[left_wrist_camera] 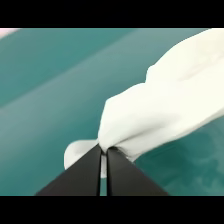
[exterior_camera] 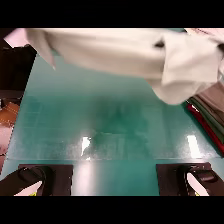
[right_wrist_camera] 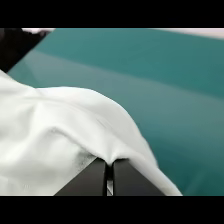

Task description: Fold the shirts.

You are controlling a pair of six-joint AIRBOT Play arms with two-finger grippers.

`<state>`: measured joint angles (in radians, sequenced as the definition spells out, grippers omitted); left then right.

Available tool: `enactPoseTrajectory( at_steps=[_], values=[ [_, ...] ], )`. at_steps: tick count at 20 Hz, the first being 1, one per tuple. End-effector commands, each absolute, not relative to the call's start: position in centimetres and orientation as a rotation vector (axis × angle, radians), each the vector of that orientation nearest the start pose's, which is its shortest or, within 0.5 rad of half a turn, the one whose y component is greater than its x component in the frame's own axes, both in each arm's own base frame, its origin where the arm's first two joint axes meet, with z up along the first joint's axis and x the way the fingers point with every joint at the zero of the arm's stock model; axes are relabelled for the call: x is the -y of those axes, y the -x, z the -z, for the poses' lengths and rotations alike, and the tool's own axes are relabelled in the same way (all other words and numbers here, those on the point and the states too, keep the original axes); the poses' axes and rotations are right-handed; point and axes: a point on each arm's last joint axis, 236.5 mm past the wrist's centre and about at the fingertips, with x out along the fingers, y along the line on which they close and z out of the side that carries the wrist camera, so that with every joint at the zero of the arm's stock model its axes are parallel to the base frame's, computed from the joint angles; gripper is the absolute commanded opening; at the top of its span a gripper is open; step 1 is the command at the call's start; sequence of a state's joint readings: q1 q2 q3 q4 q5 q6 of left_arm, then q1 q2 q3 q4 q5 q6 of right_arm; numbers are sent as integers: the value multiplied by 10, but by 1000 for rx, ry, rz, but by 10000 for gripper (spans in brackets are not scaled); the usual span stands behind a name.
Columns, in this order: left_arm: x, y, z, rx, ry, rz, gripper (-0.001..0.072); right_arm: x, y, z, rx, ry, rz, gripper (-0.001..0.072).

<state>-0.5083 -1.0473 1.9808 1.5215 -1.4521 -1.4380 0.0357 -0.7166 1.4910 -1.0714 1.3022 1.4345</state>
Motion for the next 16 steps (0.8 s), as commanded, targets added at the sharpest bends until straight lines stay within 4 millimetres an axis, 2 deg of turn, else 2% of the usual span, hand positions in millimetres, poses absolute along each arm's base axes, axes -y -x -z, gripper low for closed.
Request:
enactPoseTrajectory(
  at_steps=[1,3,5,7,8,9,10,11,12,13,16],
  values=[
    [196,-306,-293,-716,-269,618,28,-124,-258,-269,-870,-142,-540,18],
    [200,-315,-217,-899,-304,611,28,-131,-267,-219,-1036,-160,-557,18],
    [203,-323,-149,-1030,-327,598,28,-144,-277,-168,-1147,-177,-575,19],
    [199,-328,-96,-1122,-362,569,28,-158,-285,-115,-1231,-189,-583,20],
    [195,-328,-75,-1170,-385,555,28,-163,-289,-91,-1258,-200,-575,21],
    [192,-326,-63,-1210,-398,548,28,-168,-293,-71,-1273,-197,-576,29],
    [191,-324,-57,-1238,-406,546,28,-170,-293,-56,-1289,-176,-591,210],
    [189,-324,-55,-1243,-413,542,28,-171,-291,-45,-1325,-176,-590,547],
    [188,-325,-56,-1238,-418,537,28,-169,-288,-40,-1355,-178,-587,583],
    [184,-327,-57,-1232,-432,524,28,-164,-286,-39,-1374,-180,-583,579],
    [171,-326,-56,-1253,-476,490,28,-130,-288,-45,-1330,-176,-502,569]
  ],
)
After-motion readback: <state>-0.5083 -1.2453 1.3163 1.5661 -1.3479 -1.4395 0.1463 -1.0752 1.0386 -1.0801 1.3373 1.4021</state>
